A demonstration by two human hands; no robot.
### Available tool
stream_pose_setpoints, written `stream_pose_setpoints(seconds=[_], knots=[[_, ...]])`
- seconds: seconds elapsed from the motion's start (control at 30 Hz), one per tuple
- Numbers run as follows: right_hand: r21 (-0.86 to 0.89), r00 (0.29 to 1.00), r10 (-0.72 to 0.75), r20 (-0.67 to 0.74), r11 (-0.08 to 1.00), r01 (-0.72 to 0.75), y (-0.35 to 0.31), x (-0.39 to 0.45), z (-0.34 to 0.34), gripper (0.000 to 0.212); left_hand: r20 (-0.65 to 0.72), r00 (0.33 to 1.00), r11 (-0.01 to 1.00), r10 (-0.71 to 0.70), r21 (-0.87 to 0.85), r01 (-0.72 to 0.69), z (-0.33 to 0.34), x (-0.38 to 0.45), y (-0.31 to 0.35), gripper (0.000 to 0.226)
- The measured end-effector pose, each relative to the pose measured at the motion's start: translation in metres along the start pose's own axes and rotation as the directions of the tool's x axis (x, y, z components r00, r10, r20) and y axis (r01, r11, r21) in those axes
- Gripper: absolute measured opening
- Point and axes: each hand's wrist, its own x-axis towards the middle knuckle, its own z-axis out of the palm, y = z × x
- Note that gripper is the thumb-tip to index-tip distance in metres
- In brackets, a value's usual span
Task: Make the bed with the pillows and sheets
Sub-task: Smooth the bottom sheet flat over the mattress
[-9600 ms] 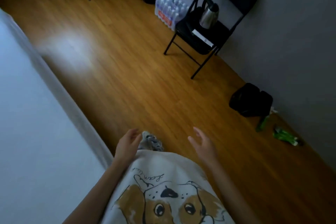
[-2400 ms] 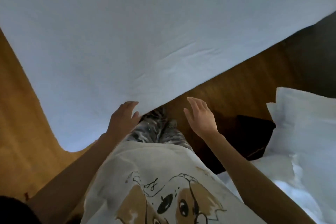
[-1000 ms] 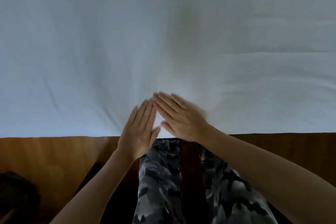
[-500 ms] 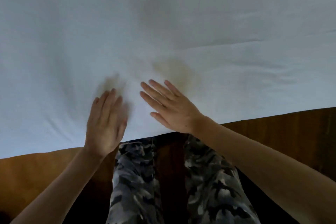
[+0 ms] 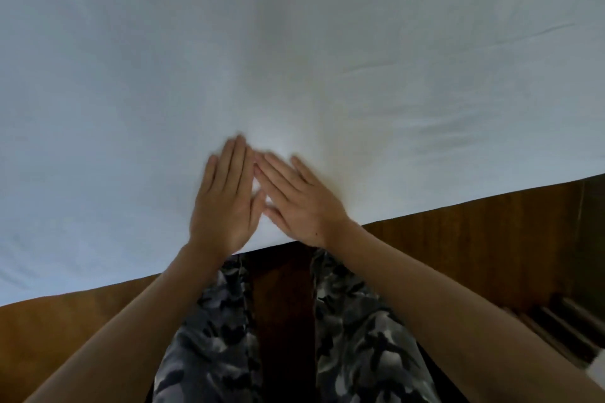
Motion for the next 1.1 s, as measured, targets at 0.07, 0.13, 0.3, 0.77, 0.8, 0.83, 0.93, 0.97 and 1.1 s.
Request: stream_pose_setpoints(seconds=[0.07,0.13,0.3,0.77,0.8,0.83,0.93,0.97,1.1], knots=[[0.016,0.997,-0.016,0.078,1.0,0.015,-0.011,-0.03,0.005,0.057,0.063,0.998,0.999,0.028,0.024,-0.029,0.007,-0.027,0.014,0.066],[-0.021,0.981,-0.081,0.174,0.996,0.086,-0.014,-0.052,0.008,0.058,0.12,0.991,0.994,0.061,0.081,-0.071,0.012,-0.048,0.023,0.067],[-0.006,0.971,-0.164,0.176,0.986,0.168,0.0,-0.083,-0.014,0.061,0.114,0.983,0.989,0.141,0.021,-0.144,0.006,-0.057,0.047,0.06],[-0.096,0.978,0.209,0.019,0.974,-0.206,0.163,-0.129,-0.112,0.055,-0.093,0.993,0.994,-0.077,-0.089,0.069,-0.033,0.097,0.153,0.059],[-0.114,0.964,0.265,0.006,0.958,-0.262,0.174,-0.125,-0.111,0.055,-0.09,0.993,0.995,-0.076,-0.073,0.07,-0.03,0.108,0.151,0.059],[-0.125,0.951,0.308,-0.002,0.944,-0.306,0.183,-0.12,-0.107,0.055,-0.081,0.994,0.996,-0.075,-0.047,0.072,-0.025,0.116,0.146,0.059],[-0.125,0.944,0.322,0.072,0.942,-0.312,0.188,-0.119,-0.086,0.058,-0.012,1.0,1.0,-0.018,-0.003,0.018,-0.003,0.121,0.133,0.059],[-0.134,0.948,0.297,0.109,0.95,-0.282,0.185,-0.123,-0.079,0.059,-0.002,1.0,1.0,0.011,0.007,-0.01,0.001,0.118,0.131,0.059],[-0.112,0.921,0.366,0.133,0.929,-0.353,0.154,-0.146,-0.058,0.062,0.043,0.995,0.996,0.086,-0.01,-0.086,0.015,0.086,0.131,0.061]])
